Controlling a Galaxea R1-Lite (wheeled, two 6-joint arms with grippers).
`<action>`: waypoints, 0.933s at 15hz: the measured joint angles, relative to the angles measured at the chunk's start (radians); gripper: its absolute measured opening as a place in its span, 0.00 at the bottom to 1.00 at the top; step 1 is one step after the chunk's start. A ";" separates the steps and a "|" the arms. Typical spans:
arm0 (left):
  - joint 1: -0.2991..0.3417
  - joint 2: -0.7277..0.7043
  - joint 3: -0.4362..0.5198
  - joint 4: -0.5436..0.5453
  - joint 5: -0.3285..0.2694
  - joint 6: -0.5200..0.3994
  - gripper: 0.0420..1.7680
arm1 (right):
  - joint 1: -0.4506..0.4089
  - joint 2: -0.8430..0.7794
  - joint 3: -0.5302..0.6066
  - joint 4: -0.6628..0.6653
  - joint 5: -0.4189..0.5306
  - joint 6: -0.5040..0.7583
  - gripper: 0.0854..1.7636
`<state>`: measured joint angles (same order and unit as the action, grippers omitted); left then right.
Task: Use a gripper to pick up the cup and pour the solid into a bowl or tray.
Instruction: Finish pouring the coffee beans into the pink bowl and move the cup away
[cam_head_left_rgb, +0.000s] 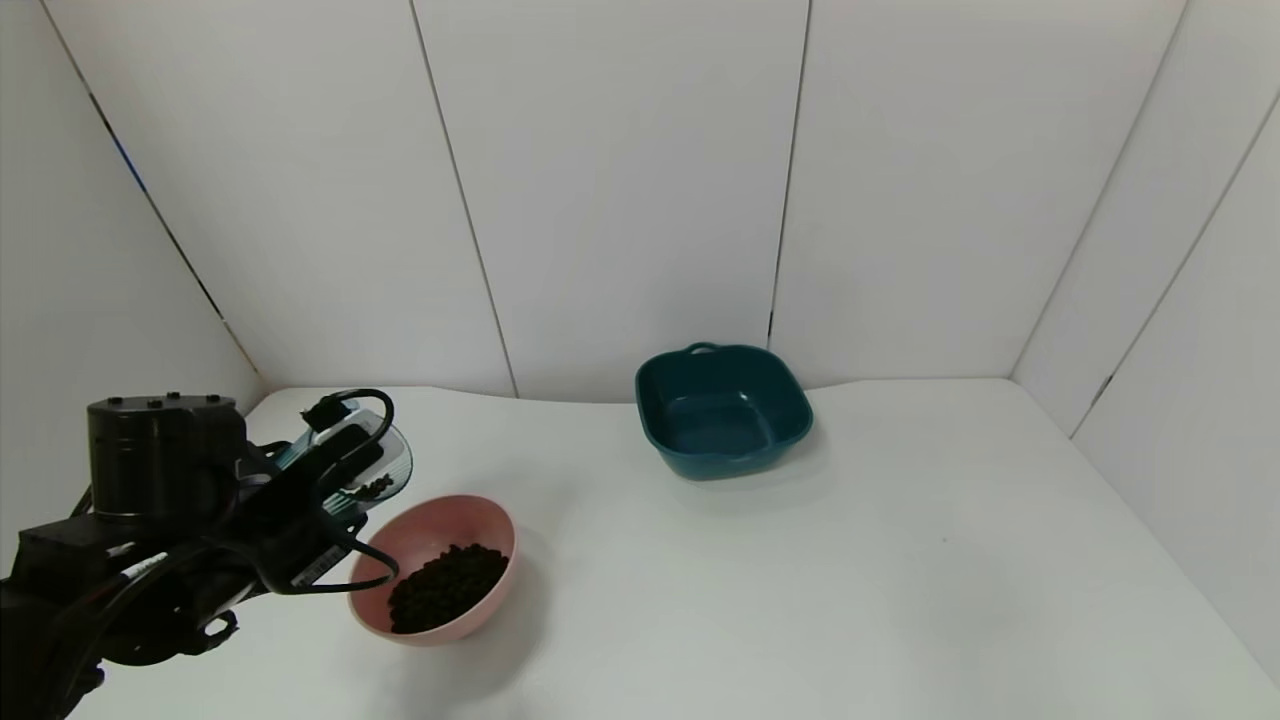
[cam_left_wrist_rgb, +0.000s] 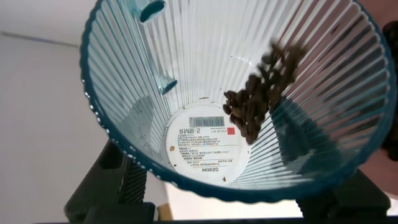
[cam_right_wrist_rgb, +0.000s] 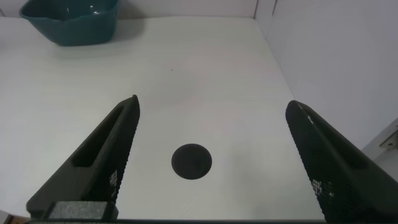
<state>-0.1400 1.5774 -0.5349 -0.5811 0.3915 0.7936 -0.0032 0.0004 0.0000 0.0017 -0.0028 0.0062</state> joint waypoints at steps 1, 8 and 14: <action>0.026 -0.006 -0.004 0.011 -0.013 -0.068 0.71 | 0.000 0.000 0.000 0.000 0.000 0.000 0.97; 0.183 -0.036 -0.006 0.014 -0.181 -0.365 0.71 | 0.000 0.000 0.000 0.000 0.000 0.000 0.97; 0.338 -0.070 -0.019 0.000 -0.333 -0.582 0.71 | 0.000 0.000 0.000 0.000 0.000 0.000 0.97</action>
<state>0.1977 1.5072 -0.5540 -0.5811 0.0589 0.2115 -0.0032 0.0004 0.0000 0.0017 -0.0032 0.0062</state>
